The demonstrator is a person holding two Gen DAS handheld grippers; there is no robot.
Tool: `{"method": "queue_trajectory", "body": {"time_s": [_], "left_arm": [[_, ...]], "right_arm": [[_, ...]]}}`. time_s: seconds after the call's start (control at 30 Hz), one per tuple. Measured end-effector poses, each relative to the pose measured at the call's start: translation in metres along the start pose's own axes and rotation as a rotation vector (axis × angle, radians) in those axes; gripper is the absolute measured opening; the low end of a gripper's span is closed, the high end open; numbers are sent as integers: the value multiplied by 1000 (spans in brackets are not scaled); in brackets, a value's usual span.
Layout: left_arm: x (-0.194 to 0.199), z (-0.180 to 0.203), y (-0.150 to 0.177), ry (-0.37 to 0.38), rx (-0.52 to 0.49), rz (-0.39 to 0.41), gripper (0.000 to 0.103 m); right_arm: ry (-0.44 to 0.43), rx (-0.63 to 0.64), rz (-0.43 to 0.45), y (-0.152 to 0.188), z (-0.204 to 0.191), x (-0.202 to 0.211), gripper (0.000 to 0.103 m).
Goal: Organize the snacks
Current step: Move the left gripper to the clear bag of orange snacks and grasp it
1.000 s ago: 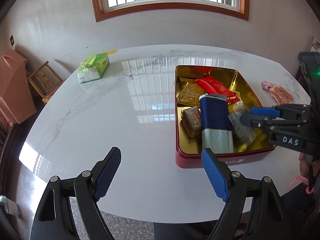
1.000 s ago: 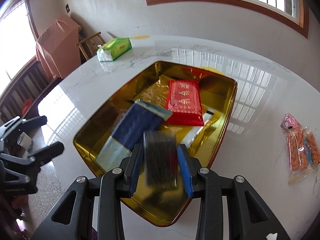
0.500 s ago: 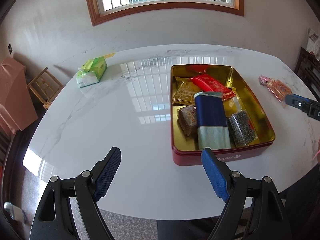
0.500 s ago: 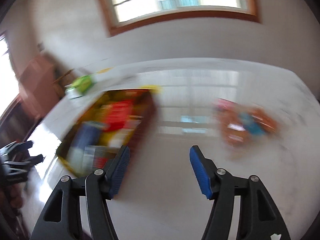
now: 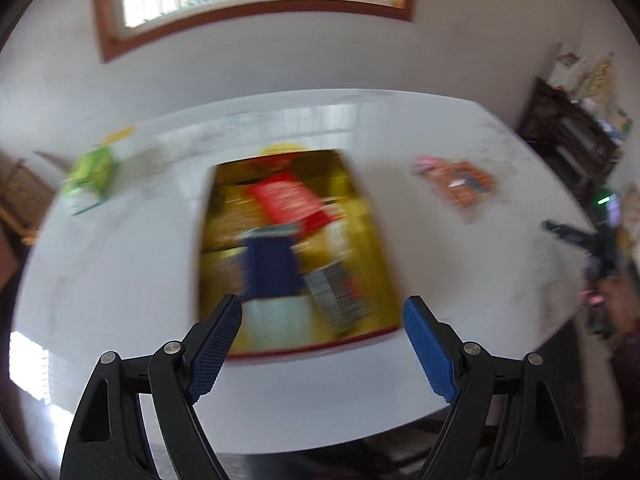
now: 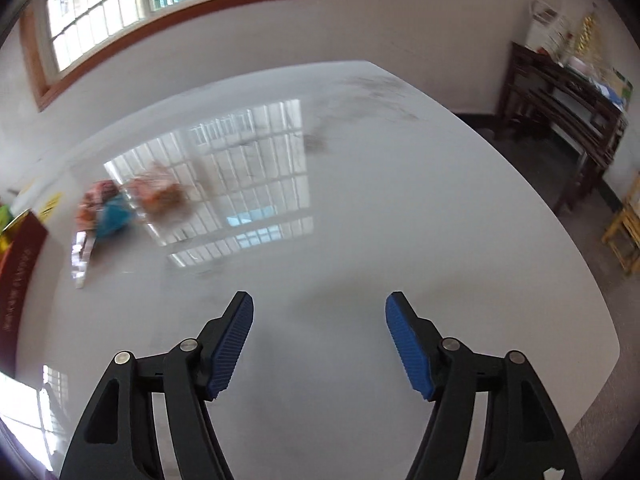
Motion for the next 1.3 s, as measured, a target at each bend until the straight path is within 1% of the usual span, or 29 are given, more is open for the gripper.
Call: {"method": "queue_trajectory", "body": {"time_s": [0.03,0.07,0.1,0.17,0.2,0.27,0.33,0.37,0.47,0.53,0.67,0.73,0.83,0.93,1.03,1.1,1.13,1.17,1.2,1.23,1.27,1.3], "left_arm": [[-3,14,-6,38,-1,-23,83],[-8,29,-13,73,0,-52,83],[-13,41,-18,101,4,-75,83],[-28,72,-32,192,33,-141,83],[-37,84,-38,222,50,-169,83],[-63,111,-50,272,100,-242,83],[-90,133,-62,303,135,-291,83],[-109,145,-69,298,157,-315,83],[-145,166,-83,280,192,-340,83],[-168,175,-89,244,207,-361,83],[-198,179,-89,197,269,-395,83],[-209,176,-86,191,305,-410,83],[-218,172,-84,156,330,-401,83],[-232,168,-79,156,385,-432,83],[-239,165,-72,153,416,-449,83],[-236,163,-72,164,426,-429,82],[-236,163,-73,173,436,-425,81],[-237,162,-71,187,455,-432,77],[-236,159,-73,193,467,-420,73],[-236,157,-73,201,483,-419,65],[-237,156,-71,211,495,-429,51],[-237,155,-69,220,510,-441,44]], "right_arm": [[8,-3,9,1,5,0,75],[9,-8,18,1,9,-1,77],[7,-10,29,2,11,0,79],[-13,-10,44,3,12,0,80],[-21,-7,47,2,11,-1,81],[-40,-8,55,2,14,-1,82],[-61,-11,64,2,13,0,83],[-76,-15,69,2,15,0,84],[-104,-29,85,1,11,2,84],[-127,-39,98,0,12,3,85],[-158,-55,115,1,15,6,85],[-170,-55,118,0,13,6,85],[-181,-53,123,0,12,6,85],[-193,-62,129,0,14,6,85],[-199,-66,133,0,15,6,85],[-203,-68,134,-1,15,7,85],[-203,-67,134,-1,15,7,86],[-202,-65,133,-1,14,7,86],[-202,-64,133,-1,15,7,86],[-203,-63,132,-1,15,7,87],[-203,-64,133,-1,15,7,87],[-205,-64,133,-1,15,7,87]]}}
Point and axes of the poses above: each gripper's, at about its wrist camera, not at the fingertips, and x roughly against the way its jaws point, z to its right, y to its underside, the point moved 7 cm from there along -x, roughly the way its jaws point, and after that the axes turned 15 degrees about x, right-handed, at the moved point
